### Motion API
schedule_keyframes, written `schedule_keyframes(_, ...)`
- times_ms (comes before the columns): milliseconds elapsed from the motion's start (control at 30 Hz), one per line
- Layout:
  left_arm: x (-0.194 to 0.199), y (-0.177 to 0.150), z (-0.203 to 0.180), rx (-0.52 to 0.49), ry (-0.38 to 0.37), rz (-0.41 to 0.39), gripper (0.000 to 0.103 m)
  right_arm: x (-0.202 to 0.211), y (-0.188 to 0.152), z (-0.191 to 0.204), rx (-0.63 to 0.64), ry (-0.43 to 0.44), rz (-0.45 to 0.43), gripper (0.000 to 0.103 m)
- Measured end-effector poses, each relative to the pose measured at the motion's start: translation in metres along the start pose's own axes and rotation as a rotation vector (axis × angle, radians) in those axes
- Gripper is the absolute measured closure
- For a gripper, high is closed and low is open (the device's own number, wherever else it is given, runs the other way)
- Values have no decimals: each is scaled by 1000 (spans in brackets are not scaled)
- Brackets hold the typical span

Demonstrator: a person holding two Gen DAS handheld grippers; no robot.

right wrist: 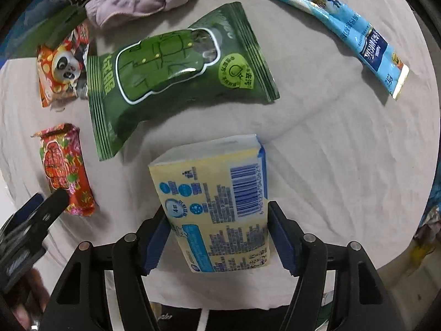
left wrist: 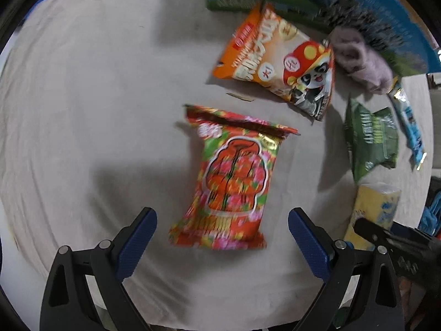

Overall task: Organize soft objects
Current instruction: 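Grasp the yellow-white milk carton with the right tool while the left tool grasps the red floral bag, then lower the carton and red bag into the box and open both tools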

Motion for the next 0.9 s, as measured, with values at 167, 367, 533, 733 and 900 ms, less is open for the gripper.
schedule_keyframes(167,-26,10,-6,-20,-1,60,36,32,-13,3,42,-17,12,32)
schedule_keyframes(367,-34,16,4,-20,20,35,53,9,-10,14,37,-63,27,34)
schedule_keyframes(533,-39,-7,6,-6,20,-3,55,-6,-19,27,71,-108,-5,37)
schedule_keyframes(733,-35,-29,-3,14,-39,-59,56,10,-41,43,91,-76,-27,38)
schedule_keyframes(900,-16,-47,-12,1,-73,-119,57,36,-61,48,107,-5,-56,38)
Point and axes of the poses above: each gripper's, at about its wrist camera, not at the fingertips, and x roughly against the way its jaws point, z to its left, y to its top, the point moved 9 cm from there along -x, roughly the way its jaws point, and after that the axes turned 10 degrees about x, right-handed, at the moved point
